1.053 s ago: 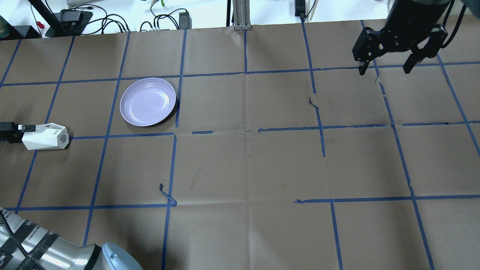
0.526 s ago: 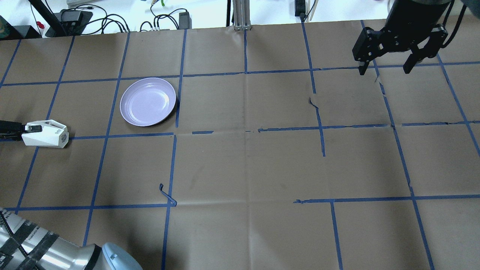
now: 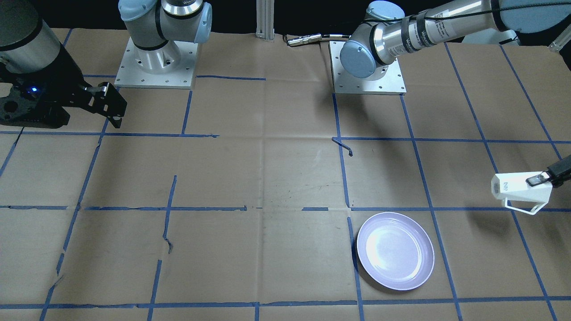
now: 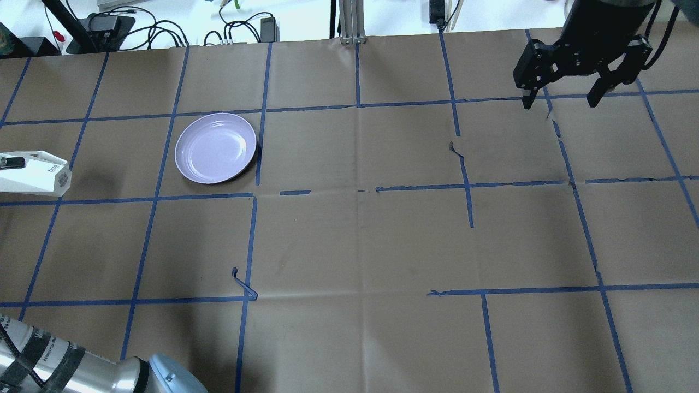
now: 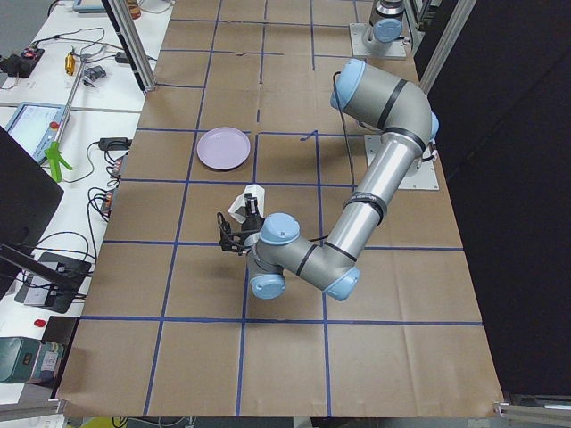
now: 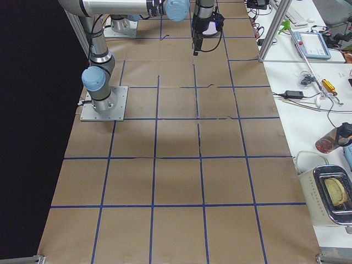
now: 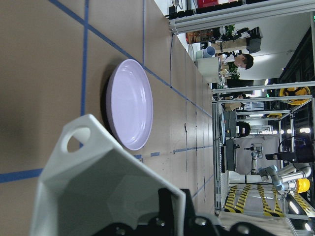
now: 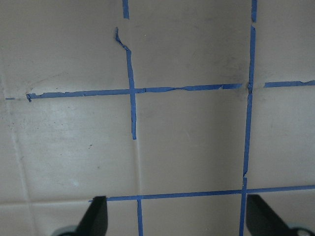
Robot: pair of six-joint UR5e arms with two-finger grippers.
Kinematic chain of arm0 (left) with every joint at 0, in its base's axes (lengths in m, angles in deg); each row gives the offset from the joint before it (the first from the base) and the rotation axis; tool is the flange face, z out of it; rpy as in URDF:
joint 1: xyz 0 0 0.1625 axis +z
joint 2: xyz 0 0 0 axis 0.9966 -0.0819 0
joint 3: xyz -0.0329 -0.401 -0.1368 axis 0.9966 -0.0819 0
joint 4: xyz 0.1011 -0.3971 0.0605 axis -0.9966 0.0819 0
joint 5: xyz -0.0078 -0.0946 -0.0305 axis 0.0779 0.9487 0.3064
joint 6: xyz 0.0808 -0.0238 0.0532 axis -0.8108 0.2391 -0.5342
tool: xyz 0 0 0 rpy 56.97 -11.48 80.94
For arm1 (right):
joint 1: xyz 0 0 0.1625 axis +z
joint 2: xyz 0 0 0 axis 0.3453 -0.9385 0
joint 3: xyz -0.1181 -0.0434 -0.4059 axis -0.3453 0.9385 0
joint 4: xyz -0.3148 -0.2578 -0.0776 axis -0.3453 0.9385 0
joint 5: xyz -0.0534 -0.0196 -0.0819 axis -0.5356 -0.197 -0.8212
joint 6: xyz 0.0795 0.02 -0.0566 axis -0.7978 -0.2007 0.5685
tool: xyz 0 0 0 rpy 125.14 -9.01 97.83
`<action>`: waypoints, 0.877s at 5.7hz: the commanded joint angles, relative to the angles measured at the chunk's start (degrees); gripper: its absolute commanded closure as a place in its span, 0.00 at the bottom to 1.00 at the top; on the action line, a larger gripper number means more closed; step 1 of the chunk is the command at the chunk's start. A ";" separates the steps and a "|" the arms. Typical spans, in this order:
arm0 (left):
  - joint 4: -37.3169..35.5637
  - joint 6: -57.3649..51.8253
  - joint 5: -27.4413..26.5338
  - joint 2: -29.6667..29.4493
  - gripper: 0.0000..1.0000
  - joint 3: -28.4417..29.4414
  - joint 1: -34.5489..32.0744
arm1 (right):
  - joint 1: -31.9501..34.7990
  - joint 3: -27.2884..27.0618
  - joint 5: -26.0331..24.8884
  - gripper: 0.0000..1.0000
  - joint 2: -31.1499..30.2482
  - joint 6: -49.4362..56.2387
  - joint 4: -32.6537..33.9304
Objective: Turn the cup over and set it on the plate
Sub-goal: 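Grasp the white cup with the left gripper and lift it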
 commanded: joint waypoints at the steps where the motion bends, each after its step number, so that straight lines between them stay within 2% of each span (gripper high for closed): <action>1: 2.44 7.92 2.42 7.22 1.00 0.00 -3.76 | 0.00 0.00 0.00 0.00 0.00 0.00 0.00; 2: -2.61 17.11 2.08 11.60 1.00 -0.35 -8.92 | 0.00 0.00 0.00 0.00 0.00 0.00 0.00; 3: -14.49 32.08 1.03 14.87 1.00 -1.22 -15.33 | 0.00 0.00 0.00 0.00 0.00 0.00 0.00; 4: -27.14 46.59 -8.29 17.16 1.00 -2.45 -22.53 | 0.00 0.00 0.00 0.00 0.00 0.00 0.00; 5: -38.23 58.66 -15.43 19.36 1.00 -4.81 -30.26 | 0.00 0.00 0.00 0.00 0.00 0.00 0.00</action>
